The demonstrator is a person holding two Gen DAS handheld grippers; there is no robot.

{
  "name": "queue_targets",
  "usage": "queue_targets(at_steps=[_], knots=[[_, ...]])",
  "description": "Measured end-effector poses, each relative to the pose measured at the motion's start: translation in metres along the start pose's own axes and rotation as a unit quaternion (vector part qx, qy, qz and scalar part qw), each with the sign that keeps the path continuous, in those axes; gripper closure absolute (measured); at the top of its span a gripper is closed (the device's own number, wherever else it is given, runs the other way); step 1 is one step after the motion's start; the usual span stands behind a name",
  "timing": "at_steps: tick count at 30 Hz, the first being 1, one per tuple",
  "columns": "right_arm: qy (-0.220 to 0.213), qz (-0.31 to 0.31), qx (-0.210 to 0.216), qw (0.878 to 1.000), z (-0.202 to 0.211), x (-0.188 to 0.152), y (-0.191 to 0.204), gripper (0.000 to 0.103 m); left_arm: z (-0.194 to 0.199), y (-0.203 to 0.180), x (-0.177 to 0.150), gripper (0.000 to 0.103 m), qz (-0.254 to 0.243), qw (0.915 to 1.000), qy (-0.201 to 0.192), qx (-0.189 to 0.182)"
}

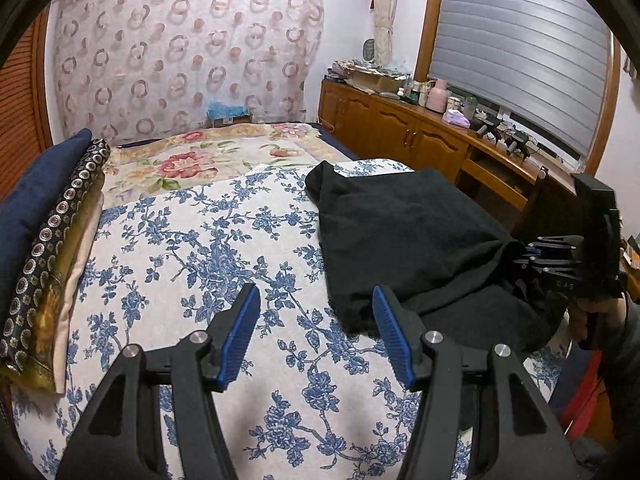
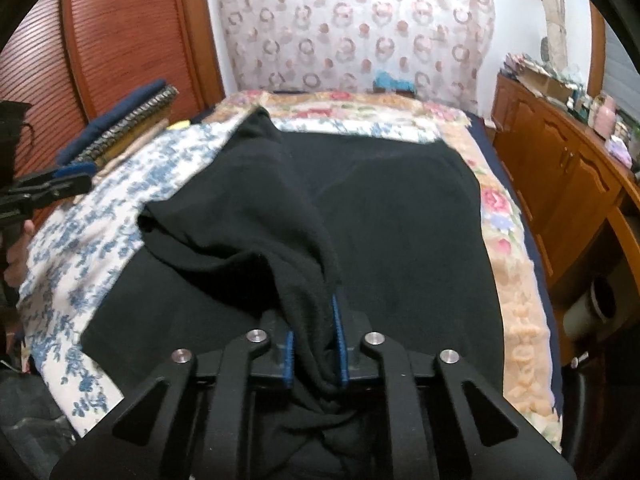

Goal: Fold small clothes

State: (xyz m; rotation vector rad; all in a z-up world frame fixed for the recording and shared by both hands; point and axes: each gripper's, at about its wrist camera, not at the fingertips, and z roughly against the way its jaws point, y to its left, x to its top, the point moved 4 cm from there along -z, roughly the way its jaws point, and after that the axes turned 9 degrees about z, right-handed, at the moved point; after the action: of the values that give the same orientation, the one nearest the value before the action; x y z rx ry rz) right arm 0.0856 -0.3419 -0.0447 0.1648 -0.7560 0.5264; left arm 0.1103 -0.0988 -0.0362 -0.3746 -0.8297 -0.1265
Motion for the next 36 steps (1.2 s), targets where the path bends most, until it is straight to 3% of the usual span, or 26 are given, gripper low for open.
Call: queue_targets(at_steps=[10, 13, 18, 22, 24, 26, 28, 36], knots=[[-0.076, 0.006, -0.033, 0.997, 0.056, 0.029, 0.006, 0.094, 0.007, -0.005, 0.001, 0.045, 0.001, 0.9999, -0.013, -0.002], [-0.062, -0.008, -0.054, 0.997, 0.056, 0.022, -0.010, 0.092, 0.010, -0.009, 0.001, 0.045, -0.003, 0.9998, -0.018, -0.005], [0.007, -0.014, -0.072, 0.997, 0.031, -0.006, -0.026, 0.087, 0.015, -0.015, 0.002, 0.045, -0.010, 0.9996, -0.028, -0.002], [0.002, -0.004, -0.082, 0.997, 0.041, -0.012, -0.022, 0.079, 0.016, -0.017, 0.002, 0.045, -0.010, 0.9995, -0.031, -0.003], [-0.007, -0.001, -0.088, 0.996, 0.050, -0.010, -0.020, 0.069, 0.017, -0.018, 0.002, 0.045, -0.013, 0.9994, -0.032, -0.002], [-0.025, -0.002, -0.082, 0.996, 0.060, -0.006, -0.017, 0.042, 0.018, -0.019, 0.002, 0.045, -0.013, 0.9993, -0.034, -0.003], [-0.045, -0.001, -0.076, 0.996, 0.067, 0.000, -0.012, 0.030, 0.019, -0.020, 0.002, 0.045, -0.013, 0.9993, -0.035, -0.003], [-0.047, 0.029, -0.053, 0.997, 0.041, 0.029, 0.018, 0.029, 0.020, -0.021, 0.001, 0.045, -0.014, 0.9993, -0.036, -0.001]])
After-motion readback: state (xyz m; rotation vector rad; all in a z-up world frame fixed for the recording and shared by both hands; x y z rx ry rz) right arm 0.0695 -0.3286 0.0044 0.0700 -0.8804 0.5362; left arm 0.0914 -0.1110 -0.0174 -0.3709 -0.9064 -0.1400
